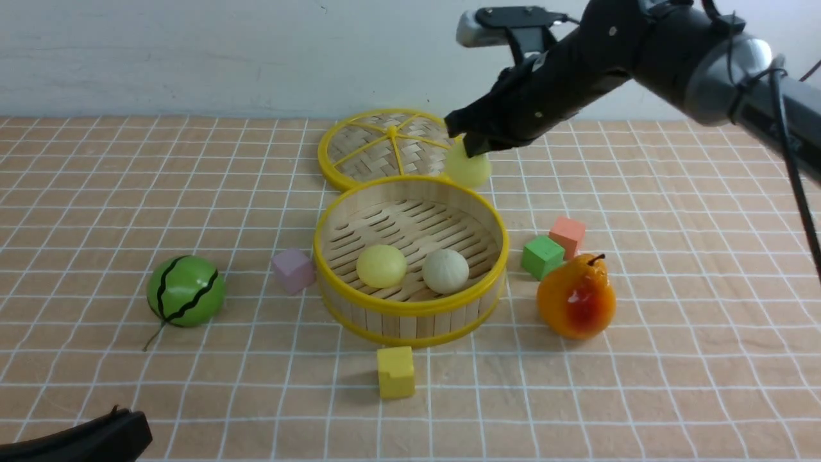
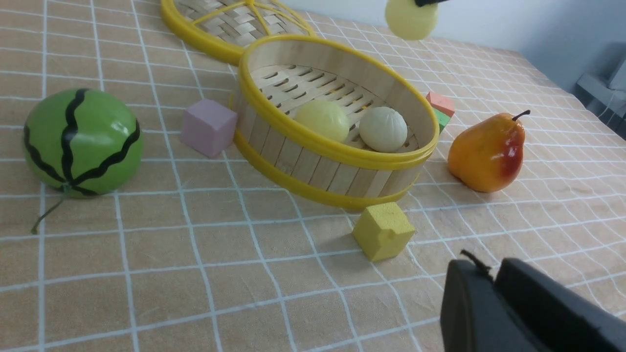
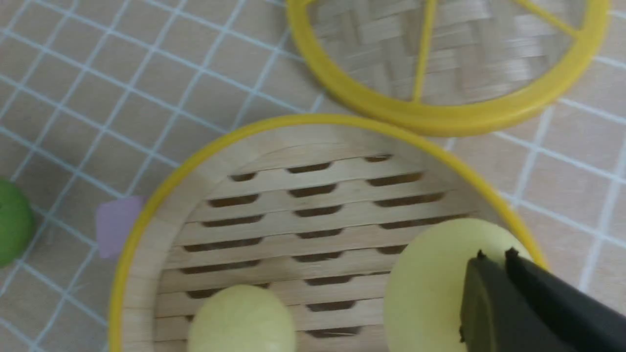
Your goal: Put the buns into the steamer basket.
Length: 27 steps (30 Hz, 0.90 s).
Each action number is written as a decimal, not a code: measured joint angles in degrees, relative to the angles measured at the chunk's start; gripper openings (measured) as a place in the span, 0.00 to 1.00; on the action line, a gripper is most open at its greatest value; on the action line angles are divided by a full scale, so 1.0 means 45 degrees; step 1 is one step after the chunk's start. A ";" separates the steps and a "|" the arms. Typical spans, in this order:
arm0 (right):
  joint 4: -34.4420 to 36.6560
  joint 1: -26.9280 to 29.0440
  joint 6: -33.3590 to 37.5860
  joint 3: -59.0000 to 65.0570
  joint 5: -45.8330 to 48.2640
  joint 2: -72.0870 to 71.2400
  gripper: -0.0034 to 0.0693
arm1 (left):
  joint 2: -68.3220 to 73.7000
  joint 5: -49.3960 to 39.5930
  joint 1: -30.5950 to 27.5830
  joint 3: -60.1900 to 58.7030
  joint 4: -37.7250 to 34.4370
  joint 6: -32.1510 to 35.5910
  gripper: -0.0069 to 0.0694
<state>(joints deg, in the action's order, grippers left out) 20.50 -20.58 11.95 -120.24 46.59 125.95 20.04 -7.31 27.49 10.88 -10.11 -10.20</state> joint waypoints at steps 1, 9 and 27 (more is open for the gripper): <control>0.0200 -0.0227 0.0105 0.0000 -0.0128 0.0343 0.05 | 0.0000 0.0000 0.0000 0.0000 0.0000 0.0000 0.19; 0.0342 -0.0550 0.0163 0.0054 -0.1430 0.1973 0.28 | 0.0000 0.0000 0.0000 0.0000 0.0000 0.0000 0.19; -0.5126 -0.1201 -0.3884 0.2907 0.5315 -0.4721 0.12 | 0.0000 -0.0014 0.0000 0.0000 0.0000 0.0000 0.21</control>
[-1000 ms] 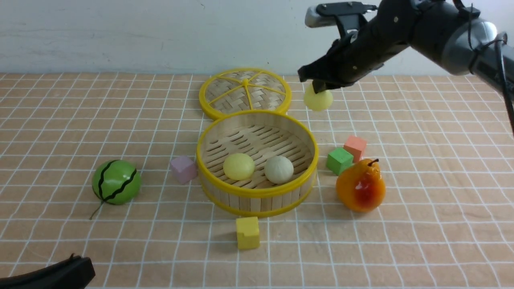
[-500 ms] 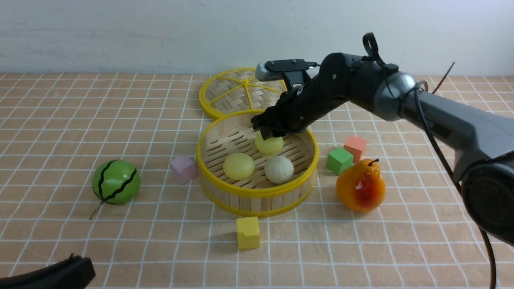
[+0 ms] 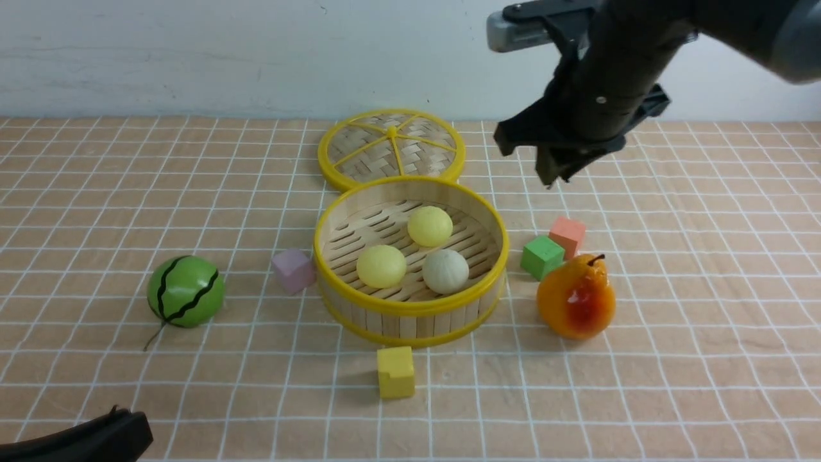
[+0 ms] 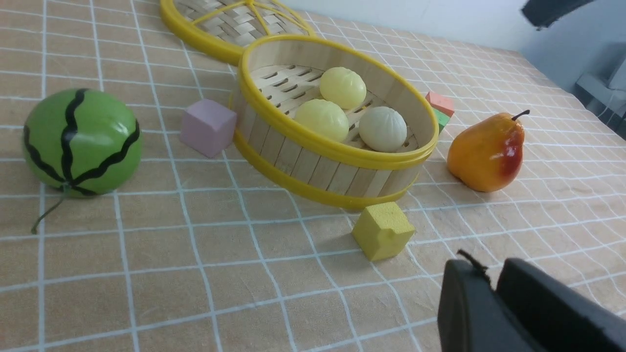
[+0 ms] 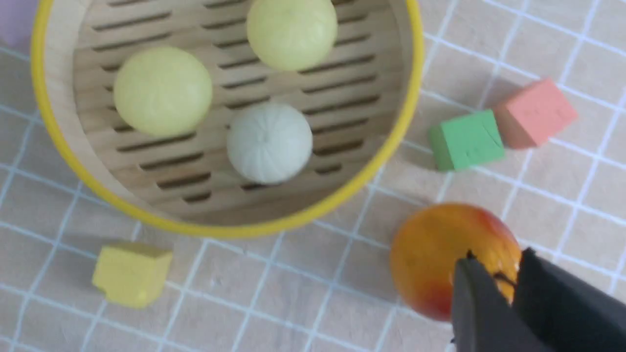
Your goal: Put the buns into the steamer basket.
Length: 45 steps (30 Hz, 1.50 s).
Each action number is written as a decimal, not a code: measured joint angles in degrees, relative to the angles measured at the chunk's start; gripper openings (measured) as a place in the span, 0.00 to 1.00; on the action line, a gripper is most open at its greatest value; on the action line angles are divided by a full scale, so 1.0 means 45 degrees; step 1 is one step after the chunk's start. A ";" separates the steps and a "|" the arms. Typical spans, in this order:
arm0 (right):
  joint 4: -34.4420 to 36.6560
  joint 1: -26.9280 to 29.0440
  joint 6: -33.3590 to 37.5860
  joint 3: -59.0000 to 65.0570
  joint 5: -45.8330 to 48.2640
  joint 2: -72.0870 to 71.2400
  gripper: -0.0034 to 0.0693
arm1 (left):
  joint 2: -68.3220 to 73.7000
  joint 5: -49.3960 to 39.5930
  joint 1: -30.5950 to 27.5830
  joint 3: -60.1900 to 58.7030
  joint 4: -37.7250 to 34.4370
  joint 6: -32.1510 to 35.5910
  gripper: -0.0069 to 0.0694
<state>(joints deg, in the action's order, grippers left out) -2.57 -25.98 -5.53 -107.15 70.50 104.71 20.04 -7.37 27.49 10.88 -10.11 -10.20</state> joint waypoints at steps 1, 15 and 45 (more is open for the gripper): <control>-0.0030 -0.0090 -0.0096 0.0547 0.0013 -0.0362 0.08 | 0.0000 0.0000 0.0000 0.0000 0.0000 0.0000 0.21; 0.0716 -0.0500 -0.0641 0.5808 0.0253 -0.6266 0.02 | 0.0000 -0.0015 0.0000 0.0000 0.0000 0.0000 0.21; 0.1125 0.5344 0.0375 2.4073 -1.0922 -2.3148 0.02 | 0.0000 -0.0015 0.0000 0.0000 0.0000 0.0000 0.21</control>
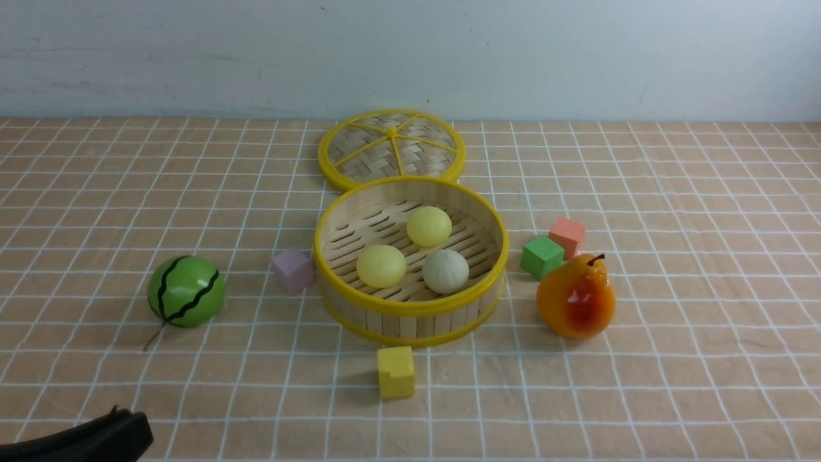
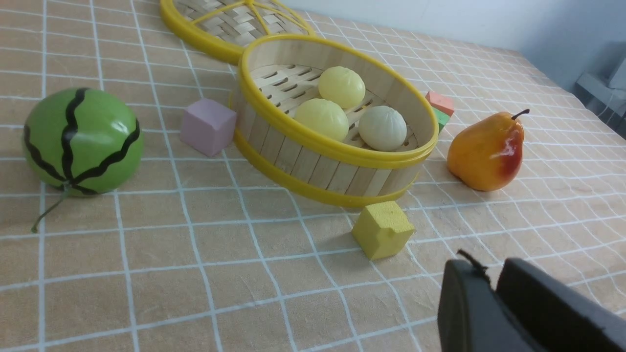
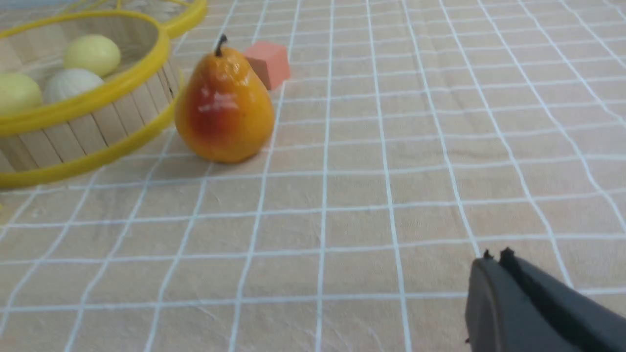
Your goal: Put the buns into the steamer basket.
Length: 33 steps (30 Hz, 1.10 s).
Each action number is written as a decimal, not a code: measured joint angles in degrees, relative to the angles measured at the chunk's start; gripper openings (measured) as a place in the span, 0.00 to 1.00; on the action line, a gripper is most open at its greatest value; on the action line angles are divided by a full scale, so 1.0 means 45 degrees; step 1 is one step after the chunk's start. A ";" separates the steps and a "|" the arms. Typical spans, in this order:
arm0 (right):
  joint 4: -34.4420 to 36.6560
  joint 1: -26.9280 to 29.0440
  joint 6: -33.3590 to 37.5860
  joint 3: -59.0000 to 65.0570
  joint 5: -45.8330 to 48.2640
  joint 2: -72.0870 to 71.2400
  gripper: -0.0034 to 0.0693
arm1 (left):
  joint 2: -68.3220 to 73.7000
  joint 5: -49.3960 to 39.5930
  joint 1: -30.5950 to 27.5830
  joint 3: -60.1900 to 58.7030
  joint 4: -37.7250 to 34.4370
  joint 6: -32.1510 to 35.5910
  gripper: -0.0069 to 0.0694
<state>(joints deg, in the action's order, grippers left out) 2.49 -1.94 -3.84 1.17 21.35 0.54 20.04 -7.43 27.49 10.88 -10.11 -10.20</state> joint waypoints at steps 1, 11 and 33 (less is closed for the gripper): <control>-0.0012 0.0032 -0.0010 -0.0013 0.0120 -0.0187 0.03 | 0.0000 0.0002 0.0000 0.0000 0.0000 0.0000 0.21; 0.0289 0.0030 -0.0141 -0.0013 0.0202 -0.0253 0.03 | 0.0000 0.0001 0.0000 0.0000 0.0000 0.0000 0.22; 0.0331 0.0030 -0.0201 -0.0013 0.0202 -0.0253 0.06 | -0.0016 0.0483 -0.0141 -0.0064 0.0475 0.0000 0.23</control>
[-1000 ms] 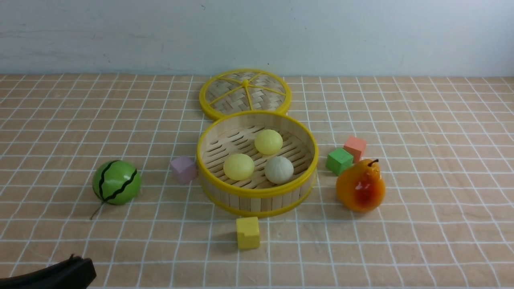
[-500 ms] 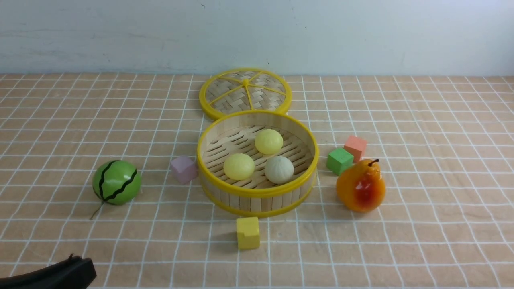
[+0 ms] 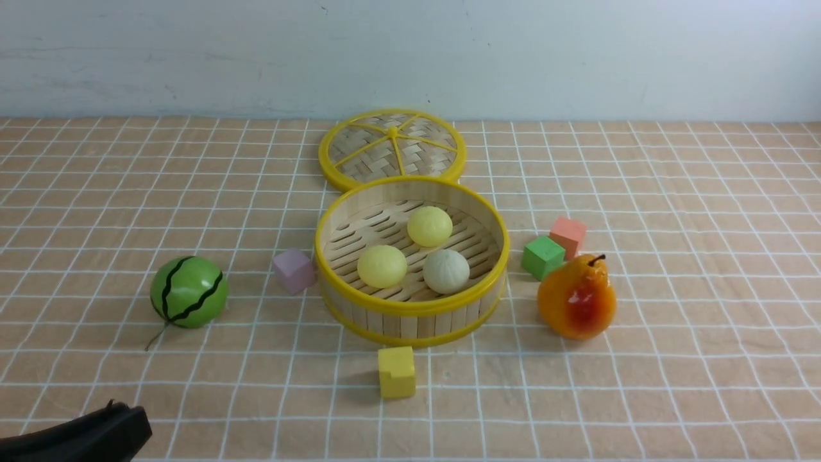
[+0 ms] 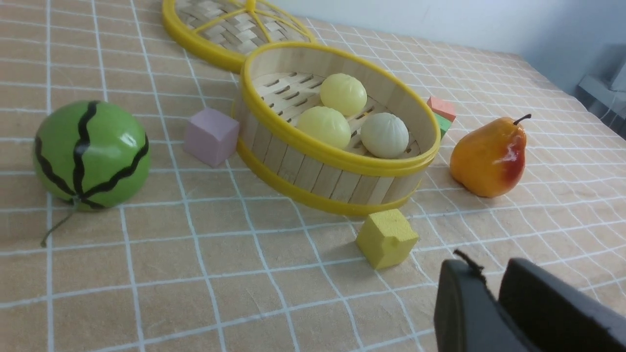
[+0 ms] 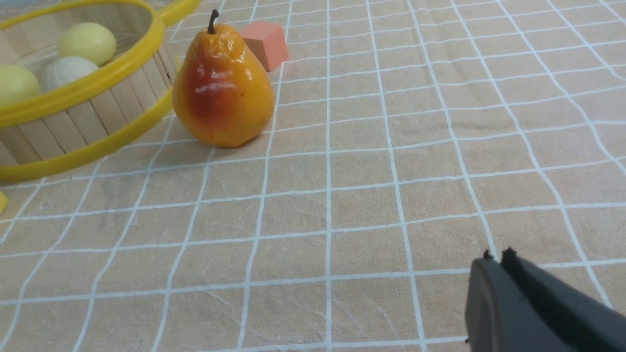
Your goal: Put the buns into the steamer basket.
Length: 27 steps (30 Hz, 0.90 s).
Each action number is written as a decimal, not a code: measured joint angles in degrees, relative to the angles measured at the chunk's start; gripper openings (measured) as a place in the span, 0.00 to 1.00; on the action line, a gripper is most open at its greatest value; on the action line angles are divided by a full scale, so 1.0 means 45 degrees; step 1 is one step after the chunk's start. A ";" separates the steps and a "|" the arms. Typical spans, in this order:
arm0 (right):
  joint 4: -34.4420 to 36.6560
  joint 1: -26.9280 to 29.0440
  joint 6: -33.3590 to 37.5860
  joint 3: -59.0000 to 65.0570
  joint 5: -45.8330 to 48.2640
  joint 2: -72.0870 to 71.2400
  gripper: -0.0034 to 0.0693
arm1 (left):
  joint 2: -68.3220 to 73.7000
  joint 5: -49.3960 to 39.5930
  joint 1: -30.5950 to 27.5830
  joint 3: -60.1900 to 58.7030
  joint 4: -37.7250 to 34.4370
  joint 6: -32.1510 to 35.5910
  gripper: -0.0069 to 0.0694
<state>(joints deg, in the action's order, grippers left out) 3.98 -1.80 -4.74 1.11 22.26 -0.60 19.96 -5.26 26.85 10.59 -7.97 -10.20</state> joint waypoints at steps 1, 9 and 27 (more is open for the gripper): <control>0.0000 0.0000 0.0000 0.0000 0.0004 0.0000 0.06 | -0.0056 0.0126 -0.0185 -0.0063 0.0064 0.0000 0.21; 0.0011 0.0000 0.0000 0.0000 0.0004 0.0000 0.07 | -0.3395 -0.1335 -0.4042 -0.1330 0.0339 -0.0284 0.07; 0.0011 0.0014 0.0000 0.0000 0.0015 -0.0004 0.08 | -0.4560 -0.3626 -0.4789 -0.2744 0.0154 -0.0691 0.07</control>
<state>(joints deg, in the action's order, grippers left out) 4.03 -1.74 -4.74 1.11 22.33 -0.62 -0.56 -21.58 5.30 -1.76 -7.28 -13.31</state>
